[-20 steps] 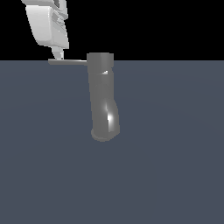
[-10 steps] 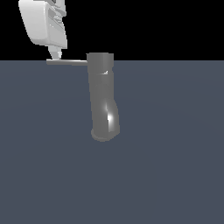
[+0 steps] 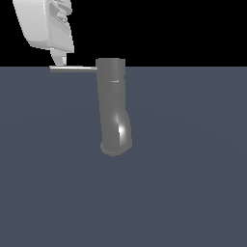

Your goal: Turn on the faucet by rotating a designated handle.

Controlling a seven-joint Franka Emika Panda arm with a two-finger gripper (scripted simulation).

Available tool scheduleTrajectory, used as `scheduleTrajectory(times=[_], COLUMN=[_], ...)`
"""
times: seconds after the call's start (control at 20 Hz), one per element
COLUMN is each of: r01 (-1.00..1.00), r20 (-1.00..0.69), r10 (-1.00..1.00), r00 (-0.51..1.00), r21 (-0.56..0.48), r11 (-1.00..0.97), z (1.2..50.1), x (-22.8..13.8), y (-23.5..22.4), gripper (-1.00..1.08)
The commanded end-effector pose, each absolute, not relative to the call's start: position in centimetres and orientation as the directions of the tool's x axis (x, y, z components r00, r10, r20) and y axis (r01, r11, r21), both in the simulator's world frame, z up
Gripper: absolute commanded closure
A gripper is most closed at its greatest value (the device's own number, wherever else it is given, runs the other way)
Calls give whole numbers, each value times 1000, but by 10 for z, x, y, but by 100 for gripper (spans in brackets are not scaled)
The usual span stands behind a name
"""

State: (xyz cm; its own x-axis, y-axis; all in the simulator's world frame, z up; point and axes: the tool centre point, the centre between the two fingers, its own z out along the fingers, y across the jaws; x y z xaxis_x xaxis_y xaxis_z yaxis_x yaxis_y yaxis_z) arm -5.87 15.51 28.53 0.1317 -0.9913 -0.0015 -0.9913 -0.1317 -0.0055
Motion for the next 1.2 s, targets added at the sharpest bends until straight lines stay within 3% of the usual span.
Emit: scheduleTrajectory(times=[0.0,1.15], r01=[-991,-991], r20=[0,-1], r10=[-991,-991], r00=[132,132], r21=[-1,-3], r11=[-132,-132], z=[285,285], x=[-68,-114], y=[153,118], gripper=[108,108])
